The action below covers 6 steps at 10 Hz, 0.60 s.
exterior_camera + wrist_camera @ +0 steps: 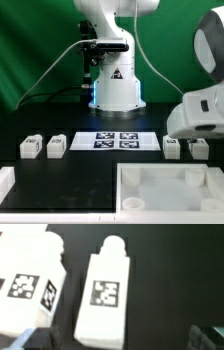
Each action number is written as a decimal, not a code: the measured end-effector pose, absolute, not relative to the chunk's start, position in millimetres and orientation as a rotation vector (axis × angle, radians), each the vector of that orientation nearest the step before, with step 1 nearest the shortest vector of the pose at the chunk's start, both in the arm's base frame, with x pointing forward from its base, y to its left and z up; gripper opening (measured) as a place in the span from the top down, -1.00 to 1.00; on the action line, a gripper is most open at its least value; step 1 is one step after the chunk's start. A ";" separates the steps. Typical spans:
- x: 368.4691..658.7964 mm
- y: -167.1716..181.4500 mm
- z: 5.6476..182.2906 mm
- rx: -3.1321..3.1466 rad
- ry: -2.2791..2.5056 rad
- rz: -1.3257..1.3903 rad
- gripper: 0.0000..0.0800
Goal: Assemble one leg
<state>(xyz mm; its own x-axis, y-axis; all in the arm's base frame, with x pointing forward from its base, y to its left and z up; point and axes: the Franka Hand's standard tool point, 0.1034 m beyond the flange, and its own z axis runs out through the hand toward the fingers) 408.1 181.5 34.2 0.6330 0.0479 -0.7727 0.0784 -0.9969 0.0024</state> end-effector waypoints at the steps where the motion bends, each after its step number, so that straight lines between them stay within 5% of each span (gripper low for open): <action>1: 409.0 181.6 31.6 2.777 0.109 -1.382 -0.62; 6: 396.8 180.3 18.4 2.778 0.106 -1.380 -0.62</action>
Offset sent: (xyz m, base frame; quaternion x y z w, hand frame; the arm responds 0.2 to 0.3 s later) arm 0.0000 0.0000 0.0000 0.0000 0.0000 0.0000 1.0000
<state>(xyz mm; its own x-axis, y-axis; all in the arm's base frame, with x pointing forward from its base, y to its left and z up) 396.8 180.3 18.4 0.6026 0.0442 -0.7968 0.0779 -0.9970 0.0036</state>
